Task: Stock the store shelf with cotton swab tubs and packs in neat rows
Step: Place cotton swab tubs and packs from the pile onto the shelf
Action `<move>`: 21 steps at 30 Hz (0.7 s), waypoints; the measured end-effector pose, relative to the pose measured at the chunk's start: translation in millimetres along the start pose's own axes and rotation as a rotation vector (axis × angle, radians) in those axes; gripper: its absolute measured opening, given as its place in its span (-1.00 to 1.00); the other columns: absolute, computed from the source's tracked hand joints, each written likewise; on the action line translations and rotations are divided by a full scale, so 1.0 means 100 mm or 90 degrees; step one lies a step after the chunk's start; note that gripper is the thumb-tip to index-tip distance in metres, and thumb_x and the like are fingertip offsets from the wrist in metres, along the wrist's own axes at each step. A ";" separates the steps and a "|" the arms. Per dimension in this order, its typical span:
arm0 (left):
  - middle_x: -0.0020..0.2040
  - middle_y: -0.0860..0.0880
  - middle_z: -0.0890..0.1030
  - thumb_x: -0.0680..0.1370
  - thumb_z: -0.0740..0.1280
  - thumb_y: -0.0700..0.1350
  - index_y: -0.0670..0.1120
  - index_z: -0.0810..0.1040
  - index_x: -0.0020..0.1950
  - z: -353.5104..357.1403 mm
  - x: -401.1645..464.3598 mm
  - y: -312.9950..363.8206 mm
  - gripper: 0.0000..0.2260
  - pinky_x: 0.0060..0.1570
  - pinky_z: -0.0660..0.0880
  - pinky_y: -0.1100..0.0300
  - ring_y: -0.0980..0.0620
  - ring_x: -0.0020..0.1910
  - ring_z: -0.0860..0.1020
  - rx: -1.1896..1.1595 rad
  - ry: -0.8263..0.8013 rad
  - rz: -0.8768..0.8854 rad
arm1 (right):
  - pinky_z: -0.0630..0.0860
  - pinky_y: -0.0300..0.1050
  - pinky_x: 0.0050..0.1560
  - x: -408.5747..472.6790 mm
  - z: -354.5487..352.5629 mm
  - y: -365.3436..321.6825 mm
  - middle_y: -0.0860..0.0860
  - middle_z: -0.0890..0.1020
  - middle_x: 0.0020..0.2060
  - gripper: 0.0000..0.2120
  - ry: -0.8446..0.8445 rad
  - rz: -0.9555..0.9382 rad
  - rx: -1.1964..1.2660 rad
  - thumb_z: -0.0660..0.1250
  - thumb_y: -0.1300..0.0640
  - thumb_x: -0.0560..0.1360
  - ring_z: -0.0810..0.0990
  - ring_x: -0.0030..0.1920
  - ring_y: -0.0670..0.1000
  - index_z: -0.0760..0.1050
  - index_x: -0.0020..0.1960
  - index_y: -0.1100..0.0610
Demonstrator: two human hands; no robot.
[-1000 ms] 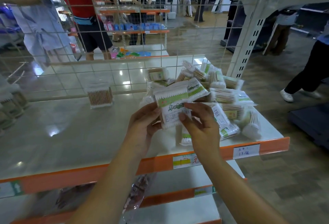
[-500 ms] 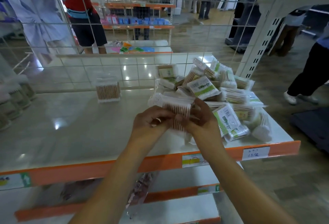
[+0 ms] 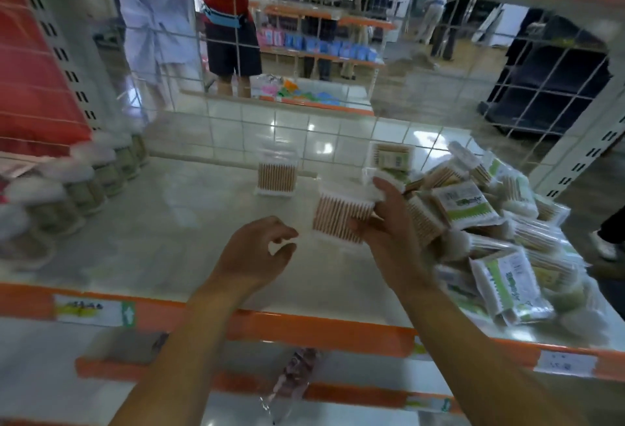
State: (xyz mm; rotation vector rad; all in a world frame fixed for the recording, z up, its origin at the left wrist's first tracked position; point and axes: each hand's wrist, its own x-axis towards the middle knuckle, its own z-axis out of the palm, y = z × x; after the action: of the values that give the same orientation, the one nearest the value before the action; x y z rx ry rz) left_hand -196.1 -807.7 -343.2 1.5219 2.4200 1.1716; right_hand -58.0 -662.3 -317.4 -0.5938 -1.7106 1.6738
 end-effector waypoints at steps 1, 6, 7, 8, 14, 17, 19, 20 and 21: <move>-0.09 0.01 0.61 0.45 0.40 -0.22 -0.12 0.65 0.00 -0.04 0.00 -0.09 -0.86 -0.18 0.35 0.35 0.05 -0.12 0.57 -0.001 0.000 -0.021 | 0.59 -0.19 -0.16 0.07 0.10 0.04 0.05 0.54 0.06 -0.38 -0.006 0.013 -0.002 0.23 0.55 0.40 0.58 0.02 -0.02 0.24 0.32 0.06; -0.01 -0.08 0.63 0.48 0.34 -0.12 -0.17 0.63 0.07 -0.26 -0.01 -0.44 -0.78 -0.10 0.40 0.26 -0.01 -0.05 0.57 0.011 -0.027 -0.109 | 0.60 -0.07 -0.07 0.42 0.60 0.24 0.17 0.54 0.16 -0.37 0.017 0.041 -0.052 0.28 0.53 0.38 0.57 0.08 0.07 0.28 0.39 0.17; 0.01 -0.09 0.62 0.50 0.32 -0.13 -0.16 0.63 0.08 -0.30 -0.01 -0.49 -0.79 -0.06 0.40 0.24 -0.03 -0.02 0.57 0.041 -0.021 -0.121 | 0.59 -0.01 -0.04 0.49 0.69 0.27 0.17 0.54 0.16 -0.38 0.019 0.037 -0.064 0.28 0.52 0.38 0.57 0.09 0.09 0.29 0.38 0.19; 0.01 -0.09 0.62 0.51 0.26 -0.10 -0.15 0.63 0.07 -0.34 0.00 -0.54 -0.76 -0.03 0.41 0.20 -0.06 0.00 0.56 0.080 -0.010 -0.128 | 0.58 0.03 -0.02 0.56 0.76 0.31 0.17 0.55 0.14 -0.40 0.019 0.030 -0.074 0.29 0.52 0.37 0.57 0.09 0.10 0.31 0.36 0.20; 0.01 -0.10 0.59 0.52 0.23 -0.17 -0.15 0.62 0.09 -0.45 0.10 -0.75 -0.77 -0.03 0.45 0.06 -0.13 0.04 0.52 0.177 0.033 -0.133 | 0.59 0.12 -0.02 0.84 1.02 0.44 0.00 0.58 -0.03 -0.46 0.038 -0.035 -0.118 0.29 0.51 0.35 0.60 0.02 0.09 0.42 0.19 0.03; -0.03 -0.10 0.60 0.51 0.26 -0.21 -0.17 0.63 0.04 -0.38 0.10 -0.79 -0.81 -0.09 0.45 0.07 -0.11 0.01 0.51 0.185 0.040 -0.125 | 0.61 0.08 -0.05 0.94 1.03 0.52 0.05 0.62 -0.02 -0.56 0.054 -0.037 -0.154 0.32 0.47 0.37 0.62 -0.02 0.06 0.48 0.17 0.12; -0.08 -0.11 0.60 0.49 0.27 -0.23 -0.19 0.64 -0.01 -0.37 0.09 -0.82 -0.83 -0.13 0.46 0.06 -0.12 -0.03 0.52 0.186 0.057 -0.127 | 0.62 0.06 -0.06 0.99 1.03 0.55 0.08 0.63 -0.03 -0.59 0.068 -0.017 -0.175 0.35 0.43 0.36 0.63 -0.06 0.03 0.50 0.18 0.20; -0.10 -0.12 0.60 0.48 0.28 -0.24 -0.19 0.64 -0.03 -0.37 0.09 -0.84 -0.83 -0.14 0.46 0.06 -0.12 -0.04 0.52 0.184 0.063 -0.129 | 0.62 0.05 -0.06 1.01 1.03 0.56 0.07 0.64 -0.05 -0.60 0.077 -0.007 -0.185 0.37 0.41 0.36 0.63 -0.08 0.02 0.50 0.17 0.20; -0.11 -0.12 0.60 0.47 0.28 -0.25 -0.20 0.64 -0.05 -0.37 0.08 -0.85 -0.84 -0.15 0.46 0.06 -0.13 -0.05 0.52 0.183 0.068 -0.132 | 0.62 0.02 -0.07 1.02 1.03 0.56 0.06 0.64 -0.06 -0.61 0.085 -0.002 -0.194 0.39 0.39 0.35 0.63 -0.09 0.01 0.51 0.16 0.20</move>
State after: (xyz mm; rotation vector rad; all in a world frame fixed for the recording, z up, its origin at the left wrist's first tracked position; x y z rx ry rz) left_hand -279.2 -841.3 -366.6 1.2527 2.8374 0.9210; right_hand -208.5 -655.2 -354.6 -0.8239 -1.8793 1.3462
